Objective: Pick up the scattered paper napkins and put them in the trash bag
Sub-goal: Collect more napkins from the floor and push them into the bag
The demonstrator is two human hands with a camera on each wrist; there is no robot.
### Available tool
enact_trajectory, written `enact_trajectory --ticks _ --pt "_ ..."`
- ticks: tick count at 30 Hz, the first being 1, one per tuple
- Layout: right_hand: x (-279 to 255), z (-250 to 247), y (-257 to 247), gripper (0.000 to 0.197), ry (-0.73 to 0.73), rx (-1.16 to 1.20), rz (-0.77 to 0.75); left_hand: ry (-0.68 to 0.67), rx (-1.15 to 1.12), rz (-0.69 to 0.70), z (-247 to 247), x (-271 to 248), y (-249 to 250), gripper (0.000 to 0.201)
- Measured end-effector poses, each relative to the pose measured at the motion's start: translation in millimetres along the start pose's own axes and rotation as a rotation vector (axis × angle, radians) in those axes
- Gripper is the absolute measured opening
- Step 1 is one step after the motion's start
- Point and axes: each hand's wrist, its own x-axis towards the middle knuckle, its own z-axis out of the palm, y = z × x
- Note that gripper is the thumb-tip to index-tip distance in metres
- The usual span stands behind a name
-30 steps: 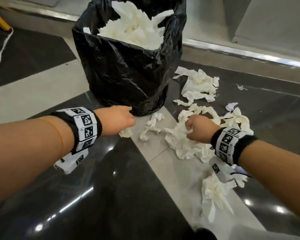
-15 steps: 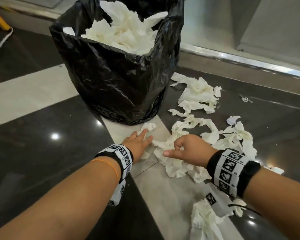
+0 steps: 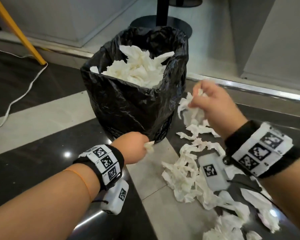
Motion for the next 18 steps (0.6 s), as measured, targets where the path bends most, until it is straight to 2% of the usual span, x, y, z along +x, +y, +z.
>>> enact_trajectory --ticks 2,3,5,6,7,9,11,13,18 --pt "30 0 -53 0.029 0.134 0.090 -0.218 0.049 -0.040 -0.035 -17 -14 -12 0.016" --pt "47 4 -78 0.033 0.210 0.025 -0.328 0.072 -0.058 -0.055 -25 -22 -19 0.019" --pt "83 20 -113 0.032 0.366 -0.275 -0.491 0.132 -0.087 -0.087 -39 -37 -33 0.019" --pt "102 31 -122 0.033 0.399 -0.436 -0.515 0.175 -0.106 -0.095 -46 -45 -41 0.016" --pt "118 41 -125 0.040 0.354 -0.543 -0.488 0.222 -0.128 -0.097 -54 -53 -47 0.013" --pt "146 58 -121 0.062 0.123 -0.693 -0.305 0.301 -0.166 -0.092 -67 -67 -57 0.009" --pt "157 63 -111 0.063 -0.054 -0.893 -0.119 0.378 -0.171 -0.070 -82 -75 -65 0.011" --pt "152 57 -109 0.051 -0.062 -0.952 -0.075 0.473 -0.193 -0.070 -100 -79 -71 0.010" --pt "109 22 -85 0.054 0.060 -0.743 -0.048 0.676 -0.233 -0.042 -144 -58 -69 0.020"
